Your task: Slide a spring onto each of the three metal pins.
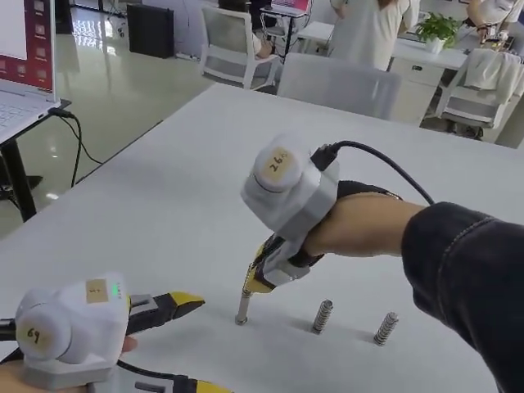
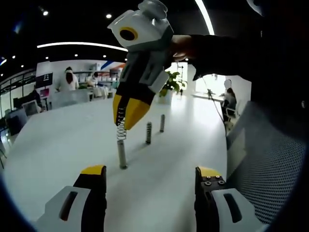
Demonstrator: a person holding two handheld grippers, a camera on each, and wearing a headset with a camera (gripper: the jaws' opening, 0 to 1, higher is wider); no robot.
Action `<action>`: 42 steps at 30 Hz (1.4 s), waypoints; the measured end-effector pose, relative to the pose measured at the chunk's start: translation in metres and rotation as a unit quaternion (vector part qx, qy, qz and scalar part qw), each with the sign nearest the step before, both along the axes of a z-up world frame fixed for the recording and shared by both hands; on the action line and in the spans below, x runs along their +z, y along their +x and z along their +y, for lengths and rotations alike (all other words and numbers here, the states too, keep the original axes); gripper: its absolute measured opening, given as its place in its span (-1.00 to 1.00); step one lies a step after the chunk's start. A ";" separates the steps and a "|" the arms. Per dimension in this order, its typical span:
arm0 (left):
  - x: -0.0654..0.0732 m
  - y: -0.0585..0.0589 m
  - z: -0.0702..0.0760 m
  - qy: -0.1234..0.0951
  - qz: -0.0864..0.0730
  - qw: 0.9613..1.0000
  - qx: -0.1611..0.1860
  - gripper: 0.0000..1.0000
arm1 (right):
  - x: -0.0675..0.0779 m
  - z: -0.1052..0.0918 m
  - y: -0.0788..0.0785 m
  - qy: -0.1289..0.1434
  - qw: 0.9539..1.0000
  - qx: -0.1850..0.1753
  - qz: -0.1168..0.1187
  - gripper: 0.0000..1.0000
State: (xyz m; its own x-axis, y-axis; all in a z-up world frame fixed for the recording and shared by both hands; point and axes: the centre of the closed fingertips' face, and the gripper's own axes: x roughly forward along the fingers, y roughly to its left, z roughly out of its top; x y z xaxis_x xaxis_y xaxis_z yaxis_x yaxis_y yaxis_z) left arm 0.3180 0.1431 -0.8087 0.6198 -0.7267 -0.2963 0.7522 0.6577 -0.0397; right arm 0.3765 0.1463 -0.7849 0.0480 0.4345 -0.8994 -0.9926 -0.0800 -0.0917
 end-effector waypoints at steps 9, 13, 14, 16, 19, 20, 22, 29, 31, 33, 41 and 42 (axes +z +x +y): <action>0.001 0.000 0.000 0.000 -0.002 1.000 0.001 0.42 | -0.005 0.001 -0.001 -0.005 1.000 0.001 0.003 -0.83; 0.000 0.000 0.002 0.000 -0.002 1.000 0.003 0.41 | -0.009 0.001 0.000 -0.011 1.000 0.002 0.001 -0.83; 0.000 0.000 0.002 0.000 -0.002 1.000 0.003 0.41 | -0.010 0.001 0.000 -0.013 1.000 0.003 0.001 -0.83; 0.001 -0.001 0.003 0.000 -0.002 1.000 0.004 0.40 | -0.012 0.002 0.000 -0.015 1.000 0.003 0.003 -0.83; 0.001 -0.001 0.003 0.000 -0.002 1.000 0.004 0.40 | -0.017 0.002 0.001 -0.021 1.000 0.003 0.003 -0.83; 0.001 -0.001 0.003 -0.001 -0.002 1.000 0.004 0.40 | -0.019 0.002 0.001 -0.024 1.000 0.004 0.003 -0.83; 0.001 -0.001 0.004 -0.001 -0.002 1.000 0.005 0.39 | -0.023 0.002 0.002 -0.027 1.000 0.003 0.004 -0.83; 0.000 -0.001 0.008 -0.001 0.001 1.000 0.009 0.37 | -0.035 0.000 0.004 -0.038 0.999 0.000 0.009 -0.83; -0.001 -0.001 0.008 -0.002 0.002 1.000 0.009 0.37 | -0.038 -0.001 0.005 -0.042 0.999 -0.001 0.010 -0.83; -0.001 -0.001 0.008 -0.001 0.002 1.000 0.009 0.36 | -0.040 -0.002 0.005 -0.045 0.999 -0.002 0.013 -0.83; -0.002 -0.002 0.008 0.000 0.004 1.000 0.008 0.35 | -0.046 -0.005 0.009 -0.051 0.999 -0.007 0.013 -0.83; -0.002 -0.002 0.008 -0.001 0.005 1.000 0.008 0.35 | -0.046 -0.005 0.009 -0.051 0.999 -0.008 0.014 -0.83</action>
